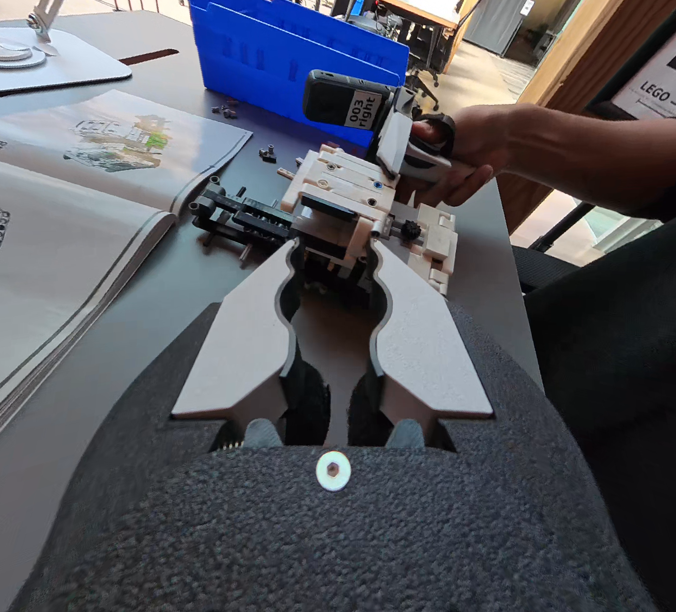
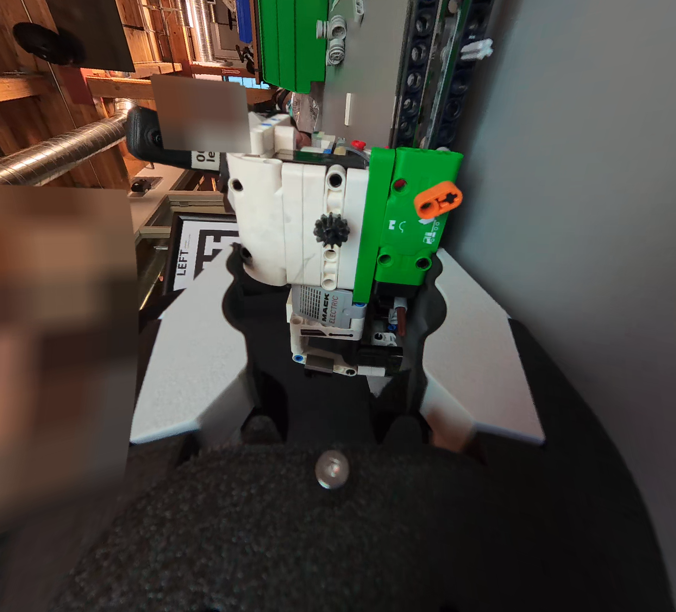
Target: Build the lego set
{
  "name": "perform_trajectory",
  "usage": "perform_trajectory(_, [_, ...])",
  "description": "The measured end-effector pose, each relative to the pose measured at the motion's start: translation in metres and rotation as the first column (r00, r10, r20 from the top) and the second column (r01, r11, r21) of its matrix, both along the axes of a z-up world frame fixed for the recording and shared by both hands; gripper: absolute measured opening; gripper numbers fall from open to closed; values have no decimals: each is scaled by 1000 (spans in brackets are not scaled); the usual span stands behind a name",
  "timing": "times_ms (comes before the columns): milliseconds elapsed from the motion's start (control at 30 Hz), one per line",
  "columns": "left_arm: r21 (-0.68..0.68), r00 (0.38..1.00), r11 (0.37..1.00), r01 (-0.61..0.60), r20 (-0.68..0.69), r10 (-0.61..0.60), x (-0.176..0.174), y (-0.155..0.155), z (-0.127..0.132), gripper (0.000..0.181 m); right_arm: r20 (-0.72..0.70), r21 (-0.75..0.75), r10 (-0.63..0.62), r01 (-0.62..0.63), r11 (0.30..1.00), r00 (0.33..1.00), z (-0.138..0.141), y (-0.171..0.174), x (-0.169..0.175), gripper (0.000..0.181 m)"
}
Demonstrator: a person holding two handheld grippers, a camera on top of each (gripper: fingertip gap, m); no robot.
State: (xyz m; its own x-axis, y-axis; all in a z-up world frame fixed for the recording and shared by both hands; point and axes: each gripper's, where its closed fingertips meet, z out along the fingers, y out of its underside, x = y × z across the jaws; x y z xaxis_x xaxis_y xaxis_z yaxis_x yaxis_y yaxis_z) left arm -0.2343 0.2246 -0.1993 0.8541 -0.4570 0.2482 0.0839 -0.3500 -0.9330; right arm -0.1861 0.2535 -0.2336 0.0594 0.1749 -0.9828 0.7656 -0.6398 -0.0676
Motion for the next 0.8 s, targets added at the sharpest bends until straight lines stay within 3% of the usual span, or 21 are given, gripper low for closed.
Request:
perform_trajectory(167, [-29, 994, 997, 66, -87, -68, 27, 5, -13, 33, 9, 11, 32, -32, 999, 999, 0, 0, 2, 100])
perform_trajectory(233, [-34, 992, 996, 82, -96, -85, 34, 9, -16, 22, 15, 5, 66, -66, 998, 998, 0, -1, 3, 104])
perform_trajectory(367, [-16, 988, 996, 92, -122, -93, 37, 9, -18, 17, -17, -49, 172, -173, 984, 985, 9, -5, 12, 113])
perform_trajectory(467, [-5, 988, 997, 77, -132, -77, 36, 9, -18, 16, -4, -41, 212, -212, 976, 977, 6, 4, 27, 109])
perform_trajectory(567, [1, 984, 999, 53, -168, -52, 34, 10, -18, 16, 51, 75, 226, -229, 971, 973, -2, 15, 48, 98])
perform_trajectory(633, [-2, 984, 999, 47, -170, -46, 34, 12, -18, 16, 70, 240, 228, -238, 941, 971, -4, 18, 57, 94])
perform_trajectory(733, [-15, 985, 1000, 24, -172, -26, 37, 16, -18, 15, 52, 511, 173, -175, 842, 984, 7, 25, 49, 88])
perform_trajectory(800, [-26, 986, 999, -25, -167, 20, 41, 23, -18, 15, -27, 671, 135, -82, 737, 990, 25, 29, 30, 87])
